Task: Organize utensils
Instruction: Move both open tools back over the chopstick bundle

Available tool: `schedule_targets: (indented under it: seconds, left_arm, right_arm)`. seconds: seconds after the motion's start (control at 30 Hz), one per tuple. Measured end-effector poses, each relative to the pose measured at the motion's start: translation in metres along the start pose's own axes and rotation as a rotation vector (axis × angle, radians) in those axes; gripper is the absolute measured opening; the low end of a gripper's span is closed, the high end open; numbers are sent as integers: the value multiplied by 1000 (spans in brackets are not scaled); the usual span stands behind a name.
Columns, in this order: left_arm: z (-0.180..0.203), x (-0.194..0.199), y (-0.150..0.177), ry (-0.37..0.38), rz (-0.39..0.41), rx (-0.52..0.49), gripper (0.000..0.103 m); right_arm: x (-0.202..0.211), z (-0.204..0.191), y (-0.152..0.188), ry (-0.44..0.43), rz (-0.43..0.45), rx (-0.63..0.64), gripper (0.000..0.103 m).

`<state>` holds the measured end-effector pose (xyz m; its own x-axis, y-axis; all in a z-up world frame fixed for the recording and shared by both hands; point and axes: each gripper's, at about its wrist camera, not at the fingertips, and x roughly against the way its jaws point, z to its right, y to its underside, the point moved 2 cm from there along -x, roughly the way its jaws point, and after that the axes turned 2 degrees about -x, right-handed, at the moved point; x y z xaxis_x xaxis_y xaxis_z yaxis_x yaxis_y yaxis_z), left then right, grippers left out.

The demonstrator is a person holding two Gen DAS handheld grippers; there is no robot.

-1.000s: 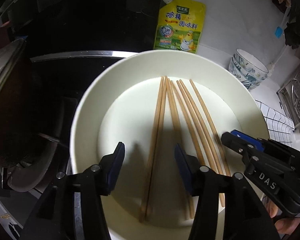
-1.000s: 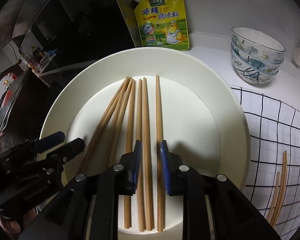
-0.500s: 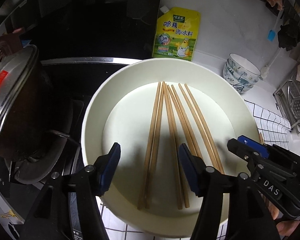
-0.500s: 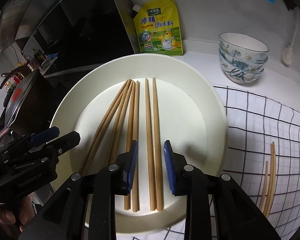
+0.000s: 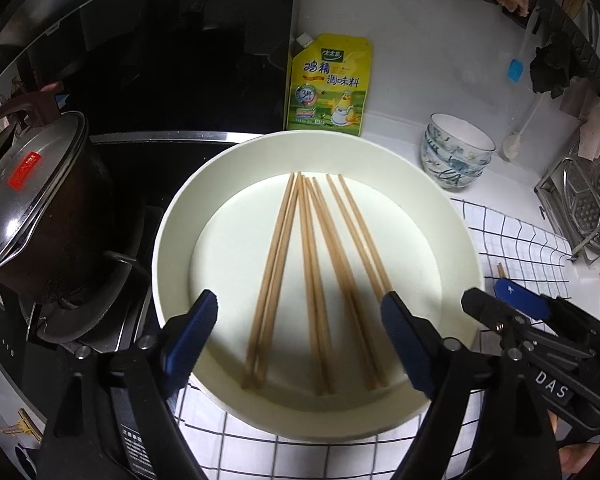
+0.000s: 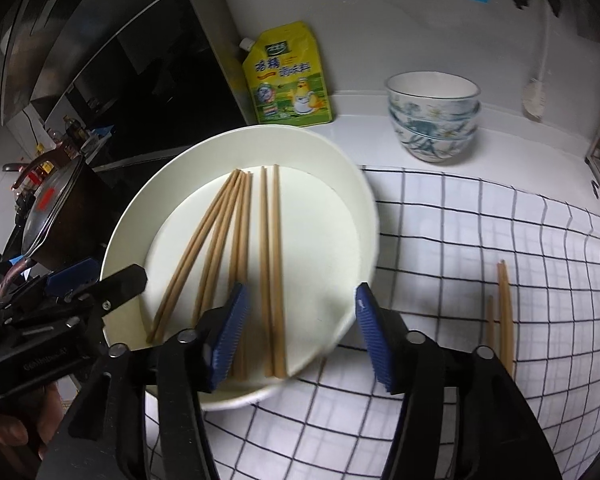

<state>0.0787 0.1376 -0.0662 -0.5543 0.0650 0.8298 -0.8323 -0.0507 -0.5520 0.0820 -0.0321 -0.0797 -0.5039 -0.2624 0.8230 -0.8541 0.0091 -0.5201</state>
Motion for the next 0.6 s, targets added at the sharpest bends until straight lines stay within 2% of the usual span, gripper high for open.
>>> schedule_targets:
  seconds: [0.03,0.1,0.2,0.43,0.6]
  left_arm:
    - [4,2,0,4,4,-2,86]
    - [10,4,0,1,9,-6,89]
    - [22,7,3,2,15,-13,91]
    - [51,9,12,0,19,-28,93]
    - [84,10,20,16,31,-71,94]
  right_arm:
    - [4,6,2,1,5,-11,64]
    - [8,15,5,4,12,-29,68]
    - [15,33,12,25,11,-56,71]
    - [30,74,29,61,-2,-94,71]
    - [43,109,44,128,-3,-100,71]
